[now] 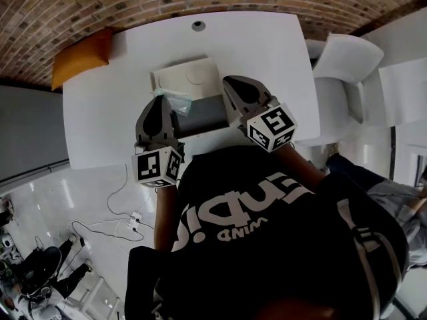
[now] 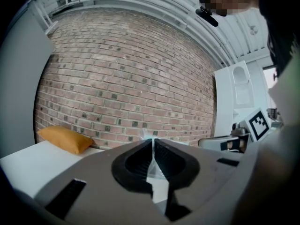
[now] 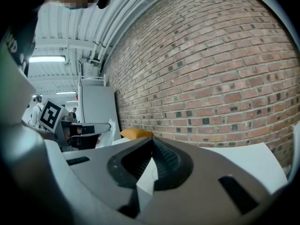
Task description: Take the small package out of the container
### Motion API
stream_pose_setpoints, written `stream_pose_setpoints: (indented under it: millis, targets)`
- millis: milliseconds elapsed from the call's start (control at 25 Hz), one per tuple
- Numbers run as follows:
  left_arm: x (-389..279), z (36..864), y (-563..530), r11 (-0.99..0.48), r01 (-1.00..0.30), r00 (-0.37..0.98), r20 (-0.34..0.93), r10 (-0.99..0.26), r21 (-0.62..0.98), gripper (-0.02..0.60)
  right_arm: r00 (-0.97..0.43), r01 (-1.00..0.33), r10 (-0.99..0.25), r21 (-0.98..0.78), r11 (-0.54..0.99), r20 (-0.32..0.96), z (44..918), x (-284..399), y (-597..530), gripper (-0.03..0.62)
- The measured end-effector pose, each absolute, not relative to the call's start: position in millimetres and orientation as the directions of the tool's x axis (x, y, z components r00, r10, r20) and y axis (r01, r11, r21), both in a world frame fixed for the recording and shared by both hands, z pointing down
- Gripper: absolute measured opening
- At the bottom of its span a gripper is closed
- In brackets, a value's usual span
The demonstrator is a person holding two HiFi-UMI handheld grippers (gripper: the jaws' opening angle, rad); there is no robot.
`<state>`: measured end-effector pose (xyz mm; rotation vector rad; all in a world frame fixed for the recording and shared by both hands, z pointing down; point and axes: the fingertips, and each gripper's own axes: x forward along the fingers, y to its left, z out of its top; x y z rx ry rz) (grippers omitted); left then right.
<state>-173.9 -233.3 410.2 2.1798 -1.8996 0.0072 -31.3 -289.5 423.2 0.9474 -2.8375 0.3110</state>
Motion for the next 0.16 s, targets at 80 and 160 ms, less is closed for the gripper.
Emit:
stream_pose_setpoints:
  millis: [80, 160]
  targets:
    - [-174.9, 408.9, -234.9, -0.122, -0.976, 0.147, 0.135, -0.98, 0.182, 0.021, -0.794, -0.605, -0.577, -0.152, 0.782, 0.192, 423.3, -31.1, -289.7, 0.0]
    - [-175.6, 407.9, -236.0, -0.121, -0.976, 0.144, 0.117, -0.983, 0.18, 0.021, -0.794, -0.604, -0.576, -0.152, 0.782, 0.192, 423.5, -30.7, -289.9, 0.0]
